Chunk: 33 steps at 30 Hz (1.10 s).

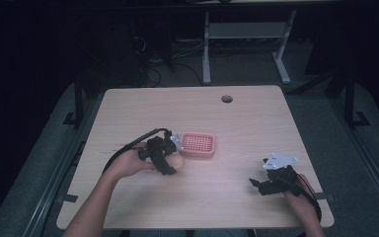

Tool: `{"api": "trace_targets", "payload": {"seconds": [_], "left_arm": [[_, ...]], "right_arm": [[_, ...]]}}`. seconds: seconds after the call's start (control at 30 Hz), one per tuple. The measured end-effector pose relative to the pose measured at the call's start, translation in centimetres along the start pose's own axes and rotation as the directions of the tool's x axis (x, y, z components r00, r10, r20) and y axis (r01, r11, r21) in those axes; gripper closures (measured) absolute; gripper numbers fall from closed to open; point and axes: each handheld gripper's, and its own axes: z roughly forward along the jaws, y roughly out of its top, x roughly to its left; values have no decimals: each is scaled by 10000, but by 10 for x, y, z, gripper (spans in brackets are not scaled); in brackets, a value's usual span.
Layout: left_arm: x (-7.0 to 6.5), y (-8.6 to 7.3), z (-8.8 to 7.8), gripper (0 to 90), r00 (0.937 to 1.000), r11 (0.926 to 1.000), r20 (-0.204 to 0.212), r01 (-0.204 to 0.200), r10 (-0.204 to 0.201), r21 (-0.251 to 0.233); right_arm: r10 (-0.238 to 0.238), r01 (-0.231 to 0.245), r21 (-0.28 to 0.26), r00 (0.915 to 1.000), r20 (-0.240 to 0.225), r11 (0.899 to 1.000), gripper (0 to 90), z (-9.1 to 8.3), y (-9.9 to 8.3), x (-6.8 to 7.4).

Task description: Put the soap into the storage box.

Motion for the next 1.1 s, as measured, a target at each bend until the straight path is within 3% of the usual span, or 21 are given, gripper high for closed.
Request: {"api": "trace_targets", "payload": {"seconds": [0.57, 1.1], "left_arm": [[17, 12, -4, 321, 9999, 9999, 17, 117, -117, 4], [28, 36, -3, 320, 9998, 10000, -179, -44, 45, 50]], "right_arm": [[88, -86, -130, 9999, 90, 9999, 138, -2, 0, -2], [131, -129, -198, 9999, 85, 9997, 138, -3, -1, -3]]}}
